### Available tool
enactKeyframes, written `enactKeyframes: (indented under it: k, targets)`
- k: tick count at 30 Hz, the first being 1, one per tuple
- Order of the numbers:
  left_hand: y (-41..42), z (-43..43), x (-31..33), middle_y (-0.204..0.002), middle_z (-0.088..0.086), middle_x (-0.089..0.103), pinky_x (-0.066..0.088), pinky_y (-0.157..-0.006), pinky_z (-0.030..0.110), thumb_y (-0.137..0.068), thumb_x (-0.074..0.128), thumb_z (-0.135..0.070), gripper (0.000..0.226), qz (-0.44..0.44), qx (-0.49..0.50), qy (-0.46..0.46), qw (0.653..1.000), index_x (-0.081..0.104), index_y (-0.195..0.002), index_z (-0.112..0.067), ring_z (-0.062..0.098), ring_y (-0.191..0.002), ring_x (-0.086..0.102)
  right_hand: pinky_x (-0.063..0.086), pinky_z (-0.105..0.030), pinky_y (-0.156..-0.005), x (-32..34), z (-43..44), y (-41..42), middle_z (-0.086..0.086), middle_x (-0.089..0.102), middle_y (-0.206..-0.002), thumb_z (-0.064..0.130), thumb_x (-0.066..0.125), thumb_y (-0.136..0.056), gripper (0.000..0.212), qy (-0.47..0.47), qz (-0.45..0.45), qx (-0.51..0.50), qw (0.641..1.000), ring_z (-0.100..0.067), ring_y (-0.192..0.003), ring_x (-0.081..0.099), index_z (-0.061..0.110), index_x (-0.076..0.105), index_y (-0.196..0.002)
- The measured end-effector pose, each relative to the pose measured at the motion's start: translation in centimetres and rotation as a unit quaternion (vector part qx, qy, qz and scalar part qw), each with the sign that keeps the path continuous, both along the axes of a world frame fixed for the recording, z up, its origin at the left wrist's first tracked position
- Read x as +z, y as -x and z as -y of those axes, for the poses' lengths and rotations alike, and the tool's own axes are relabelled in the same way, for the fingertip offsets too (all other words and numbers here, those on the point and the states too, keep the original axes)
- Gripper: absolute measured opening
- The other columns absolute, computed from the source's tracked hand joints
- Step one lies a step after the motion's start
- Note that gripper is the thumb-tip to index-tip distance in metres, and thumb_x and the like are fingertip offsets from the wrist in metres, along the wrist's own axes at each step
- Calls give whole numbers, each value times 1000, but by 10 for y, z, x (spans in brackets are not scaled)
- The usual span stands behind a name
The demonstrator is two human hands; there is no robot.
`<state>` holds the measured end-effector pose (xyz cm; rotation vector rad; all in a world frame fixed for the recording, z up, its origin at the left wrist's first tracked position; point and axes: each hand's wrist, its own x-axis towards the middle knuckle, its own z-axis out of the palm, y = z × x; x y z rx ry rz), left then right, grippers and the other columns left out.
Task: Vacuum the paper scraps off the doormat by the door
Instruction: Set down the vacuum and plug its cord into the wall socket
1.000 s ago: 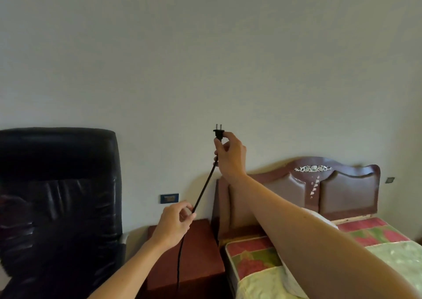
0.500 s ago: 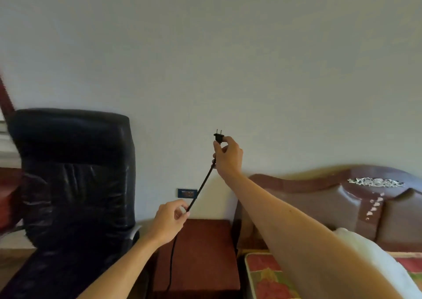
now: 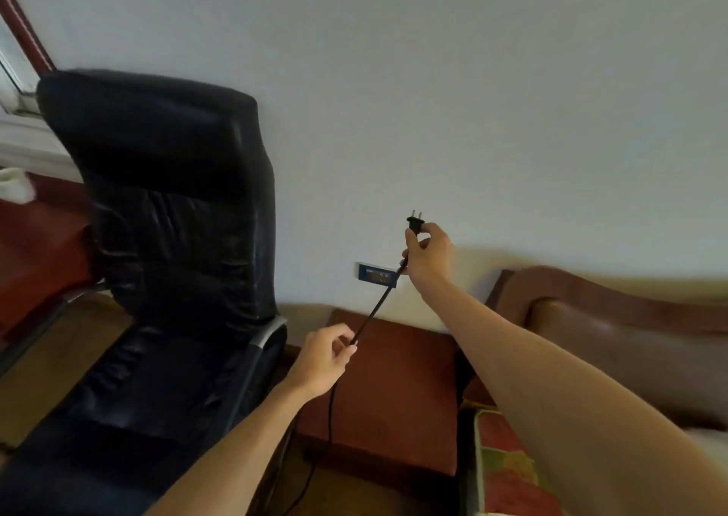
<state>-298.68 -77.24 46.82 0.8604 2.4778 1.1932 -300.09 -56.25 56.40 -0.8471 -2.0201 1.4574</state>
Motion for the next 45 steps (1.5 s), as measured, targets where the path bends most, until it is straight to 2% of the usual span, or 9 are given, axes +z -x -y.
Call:
enactKeyframes:
  k: [5,11,17,21,25,32,36,40,45]
  targets:
    - [30,-12,-48,-68,-2,67,55,-59,28,-94,64,-15,8,40,6,12,999,65,-88,-19,7,-57,65,59,-53,-62,-59,-13,44,-16,65,-75,23,56,-98,14,-4,40,-12,999,-32,-71,68,18,58,-111]
    - [75,-24,-112,-68,-6,66,58,-63,35,-93,65,-16,6,97,4,15,995,65,-88,-20,5,-58,65,57,-54,-55,-125,-22,92,-11,58,-70,19,57,-98,12,22,71,-37,997,-23,-51,60,15,56,-110]
    - [110,-36,-162,-67,-13,64,58,-61,25,-94,67,-18,5,140,-30,34,989,64,-90,-21,1,-60,65,57,-53,-57,-193,-39,125,-8,61,-65,19,57,-97,10,17,116,-92,989,-21,-47,58,13,59,-104]
    - [122,-40,-197,-69,-11,65,55,-58,21,-94,67,-18,4,165,-40,37,985,65,-92,-21,2,-60,65,57,-52,-56,-226,-43,135,-6,60,-63,18,56,-98,1,4,139,-81,987,-19,-48,57,18,55,-98]
    - [129,-41,-226,-72,-8,65,55,-59,20,-94,66,-19,2,189,-43,43,980,65,-95,-18,5,-63,66,58,-48,-59,-255,-45,143,-7,62,-65,19,55,-99,4,-19,160,-67,985,-23,-55,61,18,58,-101]
    - [135,-44,-256,-73,-6,66,57,-57,25,-94,65,-18,2,218,-29,53,974,64,-95,-18,7,-64,67,57,-49,-60,-293,-48,157,-9,63,-65,18,56,-98,17,-21,181,-57,982,-23,-54,60,10,63,-111]
    - [137,-47,-267,-74,-4,67,56,-54,25,-94,65,-18,2,224,-27,57,972,63,-94,-18,10,-64,68,57,-49,-64,-306,-51,162,-14,66,-71,21,57,-97,15,-27,187,-57,980,-30,-61,65,14,63,-108]
    - [136,-49,-278,-73,-2,68,59,-54,32,-94,66,-18,3,227,-17,51,972,63,-93,-18,10,-62,68,57,-48,-65,-314,-52,163,-13,66,-70,22,57,-96,15,-33,184,-48,981,-29,-63,65,15,63,-108]
    - [131,-55,-279,-75,3,67,55,-49,20,-95,66,-17,3,252,-8,33,967,63,-92,-17,13,-64,70,56,-49,-66,-316,-53,166,-14,66,-72,23,58,-95,19,-44,179,-43,982,-32,-64,64,12,63,-110]
